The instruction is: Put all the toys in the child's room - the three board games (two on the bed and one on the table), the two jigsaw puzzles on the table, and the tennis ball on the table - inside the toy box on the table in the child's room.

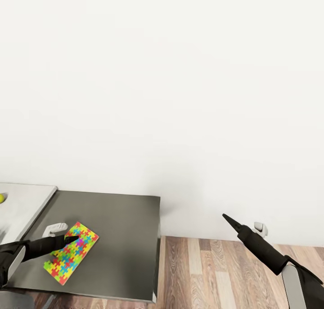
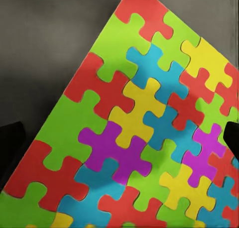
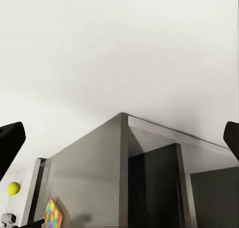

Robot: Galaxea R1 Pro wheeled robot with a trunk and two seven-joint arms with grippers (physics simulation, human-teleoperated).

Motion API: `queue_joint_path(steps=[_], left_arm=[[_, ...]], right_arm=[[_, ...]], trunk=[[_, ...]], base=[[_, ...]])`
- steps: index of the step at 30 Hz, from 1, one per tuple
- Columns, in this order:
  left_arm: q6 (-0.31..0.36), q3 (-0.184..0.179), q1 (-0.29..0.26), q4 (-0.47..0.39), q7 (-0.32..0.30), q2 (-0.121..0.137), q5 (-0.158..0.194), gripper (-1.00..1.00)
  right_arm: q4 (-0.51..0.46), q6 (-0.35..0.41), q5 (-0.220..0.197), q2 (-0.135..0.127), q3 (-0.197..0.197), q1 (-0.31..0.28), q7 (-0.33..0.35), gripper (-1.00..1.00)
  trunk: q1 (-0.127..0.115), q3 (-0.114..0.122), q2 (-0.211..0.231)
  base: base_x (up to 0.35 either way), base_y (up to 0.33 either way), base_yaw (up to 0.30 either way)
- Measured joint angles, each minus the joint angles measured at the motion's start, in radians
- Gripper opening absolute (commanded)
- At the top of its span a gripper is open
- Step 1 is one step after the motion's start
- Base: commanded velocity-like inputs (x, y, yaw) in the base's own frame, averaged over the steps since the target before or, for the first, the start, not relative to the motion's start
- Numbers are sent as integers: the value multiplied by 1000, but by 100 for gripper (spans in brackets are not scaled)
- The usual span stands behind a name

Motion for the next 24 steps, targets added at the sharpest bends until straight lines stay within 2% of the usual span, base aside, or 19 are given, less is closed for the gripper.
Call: queue_joint_path(steps=[6,18,24], left_arm=[[0,0,0,0,-7,0,-2,100],[0,0,0,0,-8,0,-3,100],[-2,0,0,1,-7,0,-7,100]], right_arm=[[0,0,0,1,0,0,-1,100],[0,-1,1,1,0,0,-4,100],[0,-2,2,1,1,0,-6,100]], trunk=[[0,0,0],[0,0,0],[0,0,0]], base=[[-123,-123,0],[-43,-80,0],[-4,-160,0]])
